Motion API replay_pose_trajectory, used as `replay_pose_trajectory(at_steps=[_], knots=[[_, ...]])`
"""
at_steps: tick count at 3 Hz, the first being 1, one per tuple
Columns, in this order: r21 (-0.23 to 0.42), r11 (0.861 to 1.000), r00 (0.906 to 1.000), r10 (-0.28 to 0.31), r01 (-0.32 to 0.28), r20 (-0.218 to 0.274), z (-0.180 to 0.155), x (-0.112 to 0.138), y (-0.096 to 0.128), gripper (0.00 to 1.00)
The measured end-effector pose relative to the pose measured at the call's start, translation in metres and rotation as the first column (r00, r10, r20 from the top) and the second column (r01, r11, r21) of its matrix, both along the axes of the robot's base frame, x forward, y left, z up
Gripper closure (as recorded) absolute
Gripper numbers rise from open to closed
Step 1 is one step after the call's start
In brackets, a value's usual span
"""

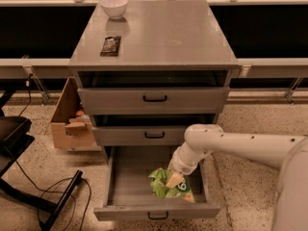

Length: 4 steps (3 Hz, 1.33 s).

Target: Pick green rice chip bag from bottom drawer and place on counter

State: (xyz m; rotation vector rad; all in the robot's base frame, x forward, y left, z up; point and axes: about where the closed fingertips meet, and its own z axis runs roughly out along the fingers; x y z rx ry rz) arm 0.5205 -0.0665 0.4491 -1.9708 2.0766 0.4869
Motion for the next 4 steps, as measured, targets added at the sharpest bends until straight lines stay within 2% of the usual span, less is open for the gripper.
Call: replay_pose_trajectory(at_steps=[1, 2, 3, 4], knots=[[-0.089, 0.995, 0.9992, -0.035, 0.036, 0.020, 0.076, -0.005, -0.010, 1.00], [-0.168, 0.975, 0.9773, -0.112, 0.143, 0.180, 0.226, 0.034, -0.027, 1.00], [-0.168, 0.957, 0.9341, -0.174, 0.234, 0.312, 0.322, 0.068, -0.041, 1.00], [-0.142, 0.927, 0.8516, -0.247, 0.346, 0.462, 0.389, 0.085, -0.060, 1.00]])
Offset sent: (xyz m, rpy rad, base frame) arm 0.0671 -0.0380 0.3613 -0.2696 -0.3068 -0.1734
